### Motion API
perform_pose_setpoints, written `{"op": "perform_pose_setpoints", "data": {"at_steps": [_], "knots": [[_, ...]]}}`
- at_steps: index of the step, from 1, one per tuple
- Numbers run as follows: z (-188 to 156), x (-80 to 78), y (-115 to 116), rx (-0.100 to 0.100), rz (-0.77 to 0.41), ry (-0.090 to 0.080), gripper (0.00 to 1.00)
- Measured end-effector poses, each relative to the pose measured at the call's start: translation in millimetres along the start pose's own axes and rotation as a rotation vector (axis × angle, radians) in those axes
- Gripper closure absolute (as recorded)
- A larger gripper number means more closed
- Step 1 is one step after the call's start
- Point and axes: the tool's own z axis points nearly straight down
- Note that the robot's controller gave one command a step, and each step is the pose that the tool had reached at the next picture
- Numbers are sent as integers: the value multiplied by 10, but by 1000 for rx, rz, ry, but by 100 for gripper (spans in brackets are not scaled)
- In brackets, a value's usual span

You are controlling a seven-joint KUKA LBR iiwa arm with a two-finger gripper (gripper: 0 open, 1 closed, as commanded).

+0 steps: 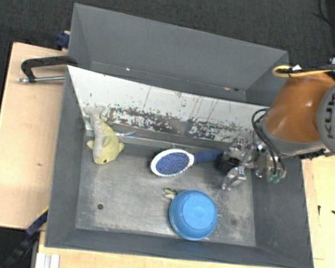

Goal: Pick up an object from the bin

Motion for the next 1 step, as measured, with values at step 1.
{"op": "perform_pose_setpoints", "data": {"at_steps": [1], "knots": [[-1476, 17, 199, -4, -110, -13, 100]]}}
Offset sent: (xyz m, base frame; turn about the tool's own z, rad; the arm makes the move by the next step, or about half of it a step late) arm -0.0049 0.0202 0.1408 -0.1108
